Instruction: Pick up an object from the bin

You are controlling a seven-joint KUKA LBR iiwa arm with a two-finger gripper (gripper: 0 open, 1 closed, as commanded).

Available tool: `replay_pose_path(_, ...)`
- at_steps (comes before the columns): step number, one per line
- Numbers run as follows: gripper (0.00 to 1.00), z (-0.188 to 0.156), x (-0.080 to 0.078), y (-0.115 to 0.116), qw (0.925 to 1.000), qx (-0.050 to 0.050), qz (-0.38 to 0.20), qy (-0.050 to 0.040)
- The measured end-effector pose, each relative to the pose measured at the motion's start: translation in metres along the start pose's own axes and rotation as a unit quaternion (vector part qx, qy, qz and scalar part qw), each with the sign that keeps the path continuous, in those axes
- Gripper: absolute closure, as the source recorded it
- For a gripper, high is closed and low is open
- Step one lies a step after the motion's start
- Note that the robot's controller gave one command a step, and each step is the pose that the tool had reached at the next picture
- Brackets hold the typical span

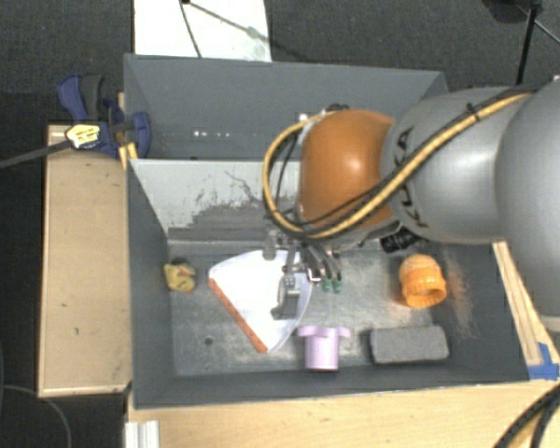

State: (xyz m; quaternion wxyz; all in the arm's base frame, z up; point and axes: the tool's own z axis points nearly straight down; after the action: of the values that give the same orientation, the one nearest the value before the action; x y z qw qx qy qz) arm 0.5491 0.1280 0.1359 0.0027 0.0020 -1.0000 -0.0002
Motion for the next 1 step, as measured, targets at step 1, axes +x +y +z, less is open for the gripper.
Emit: replay_pose_path(1,0.00,-0.0045,-0.0018,-0.0006,1.0000,-0.001,0.002,-0.0037)
